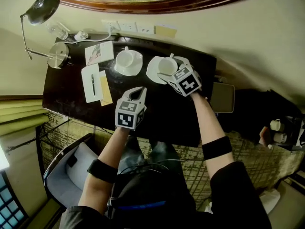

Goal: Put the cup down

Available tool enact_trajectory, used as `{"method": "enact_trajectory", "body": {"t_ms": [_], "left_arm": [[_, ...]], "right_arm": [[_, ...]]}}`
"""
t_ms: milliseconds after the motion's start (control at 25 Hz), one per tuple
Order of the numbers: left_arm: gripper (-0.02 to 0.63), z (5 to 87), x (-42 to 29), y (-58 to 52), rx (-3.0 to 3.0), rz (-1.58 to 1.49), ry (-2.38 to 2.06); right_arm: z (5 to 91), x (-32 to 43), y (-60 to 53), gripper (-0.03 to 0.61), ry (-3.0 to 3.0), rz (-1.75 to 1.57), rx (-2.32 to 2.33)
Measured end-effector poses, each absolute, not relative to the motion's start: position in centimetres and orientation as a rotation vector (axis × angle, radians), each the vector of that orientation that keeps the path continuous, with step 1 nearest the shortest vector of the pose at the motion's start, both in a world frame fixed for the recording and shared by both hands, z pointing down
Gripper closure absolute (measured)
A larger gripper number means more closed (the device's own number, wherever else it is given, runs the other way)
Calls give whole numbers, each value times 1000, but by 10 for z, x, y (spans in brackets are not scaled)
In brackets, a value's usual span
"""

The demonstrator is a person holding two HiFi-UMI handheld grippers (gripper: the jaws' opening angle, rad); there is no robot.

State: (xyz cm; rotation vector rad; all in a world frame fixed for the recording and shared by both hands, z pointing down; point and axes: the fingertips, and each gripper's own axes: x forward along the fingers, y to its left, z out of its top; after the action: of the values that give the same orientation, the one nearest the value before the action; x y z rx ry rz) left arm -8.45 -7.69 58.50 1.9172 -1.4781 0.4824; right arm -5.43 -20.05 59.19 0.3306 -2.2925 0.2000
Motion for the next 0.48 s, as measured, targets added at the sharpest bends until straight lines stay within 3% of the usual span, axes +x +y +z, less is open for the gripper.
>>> {"method": "enact_trajectory", "body": {"t_ms": [480], "left_arm": [[614,606,-120,-83,1836,444,-1574]], "right_arm": [[633,-80,-208,156,-2257,227,255]]}}
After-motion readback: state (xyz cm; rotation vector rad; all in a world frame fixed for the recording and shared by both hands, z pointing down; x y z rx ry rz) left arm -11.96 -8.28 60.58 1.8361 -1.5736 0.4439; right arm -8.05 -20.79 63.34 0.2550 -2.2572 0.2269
